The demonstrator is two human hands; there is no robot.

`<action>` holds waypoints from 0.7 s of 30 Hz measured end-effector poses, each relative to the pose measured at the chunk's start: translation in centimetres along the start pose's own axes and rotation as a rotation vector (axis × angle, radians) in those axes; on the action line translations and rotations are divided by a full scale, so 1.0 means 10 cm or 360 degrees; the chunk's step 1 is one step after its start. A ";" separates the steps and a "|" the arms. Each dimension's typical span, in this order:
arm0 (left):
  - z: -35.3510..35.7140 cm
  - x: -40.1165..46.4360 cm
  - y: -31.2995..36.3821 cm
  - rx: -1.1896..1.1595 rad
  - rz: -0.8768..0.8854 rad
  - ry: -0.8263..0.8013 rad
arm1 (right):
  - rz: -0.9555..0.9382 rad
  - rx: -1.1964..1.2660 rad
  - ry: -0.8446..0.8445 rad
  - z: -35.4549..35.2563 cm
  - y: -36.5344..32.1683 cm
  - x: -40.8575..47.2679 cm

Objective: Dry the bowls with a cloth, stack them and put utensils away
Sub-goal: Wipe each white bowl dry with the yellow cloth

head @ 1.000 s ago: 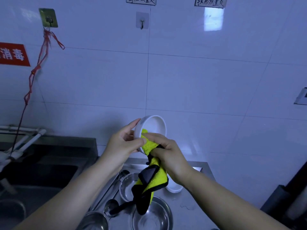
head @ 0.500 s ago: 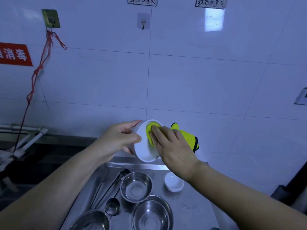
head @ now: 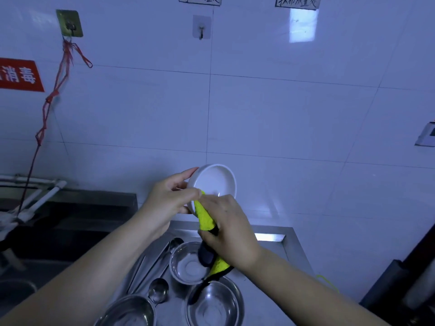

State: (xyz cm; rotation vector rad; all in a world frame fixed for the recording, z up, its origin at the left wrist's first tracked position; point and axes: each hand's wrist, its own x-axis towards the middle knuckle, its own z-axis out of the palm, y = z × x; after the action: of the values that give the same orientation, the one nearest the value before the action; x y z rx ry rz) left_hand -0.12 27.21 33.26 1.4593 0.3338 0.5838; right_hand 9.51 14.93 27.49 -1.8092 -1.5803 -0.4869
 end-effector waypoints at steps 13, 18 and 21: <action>-0.33 0.03 0.02 0.2048 0.1035 -0.0108 | -0.0629 -0.0944 -0.0190 -0.41 0.56 0.10; -0.26 0.07 -0.02 0.2629 0.2205 -0.0421 | -0.0587 -0.0835 -0.0236 -0.39 0.55 0.07; -0.25 0.09 -0.05 0.2836 0.2181 -0.0543 | -0.0565 -0.0742 -0.0209 -0.37 0.58 0.04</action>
State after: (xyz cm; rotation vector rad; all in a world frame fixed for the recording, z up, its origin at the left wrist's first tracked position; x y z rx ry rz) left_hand -0.65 29.75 32.65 3.4697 -0.7954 1.1522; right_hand 15.77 12.42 28.91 -1.9221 -2.0195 -0.9866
